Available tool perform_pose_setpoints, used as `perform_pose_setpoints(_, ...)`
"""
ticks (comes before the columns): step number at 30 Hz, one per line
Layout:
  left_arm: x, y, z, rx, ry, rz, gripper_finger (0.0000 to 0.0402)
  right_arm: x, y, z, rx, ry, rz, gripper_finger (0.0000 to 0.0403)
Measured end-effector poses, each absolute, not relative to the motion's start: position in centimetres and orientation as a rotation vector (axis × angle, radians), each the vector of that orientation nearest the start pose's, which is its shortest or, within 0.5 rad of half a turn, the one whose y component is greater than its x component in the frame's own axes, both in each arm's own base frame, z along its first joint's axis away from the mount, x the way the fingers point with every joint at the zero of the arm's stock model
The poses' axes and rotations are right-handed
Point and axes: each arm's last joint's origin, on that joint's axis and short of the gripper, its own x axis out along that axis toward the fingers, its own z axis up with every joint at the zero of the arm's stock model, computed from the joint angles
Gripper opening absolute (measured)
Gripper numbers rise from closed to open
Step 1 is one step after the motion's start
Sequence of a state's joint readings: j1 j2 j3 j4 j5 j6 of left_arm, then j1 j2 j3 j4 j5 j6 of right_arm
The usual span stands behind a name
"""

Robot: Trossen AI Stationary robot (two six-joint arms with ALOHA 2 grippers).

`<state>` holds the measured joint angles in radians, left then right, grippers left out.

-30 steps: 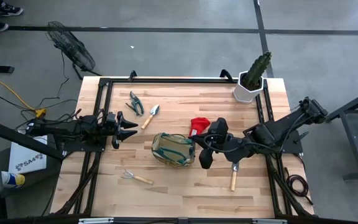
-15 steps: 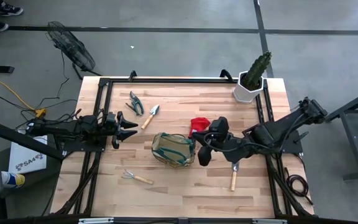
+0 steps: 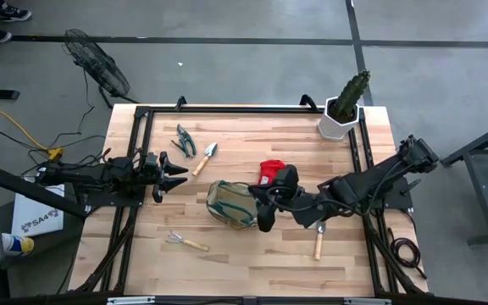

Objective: Pick & Place Garden tools in Gardening bag
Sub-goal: Put the green right shear scissors into the gardening bag

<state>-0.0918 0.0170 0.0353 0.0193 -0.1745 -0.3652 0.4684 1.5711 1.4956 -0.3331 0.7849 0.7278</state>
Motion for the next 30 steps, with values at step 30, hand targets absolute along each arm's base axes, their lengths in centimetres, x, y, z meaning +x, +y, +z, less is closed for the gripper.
perform_pose_setpoints(30, 9.6, -0.4, 17.6, -0.37, -0.051, 0.075, 0.0174, 33.0, 14.4, 35.1, 0.495, 0.295, -0.431, 0.0005)
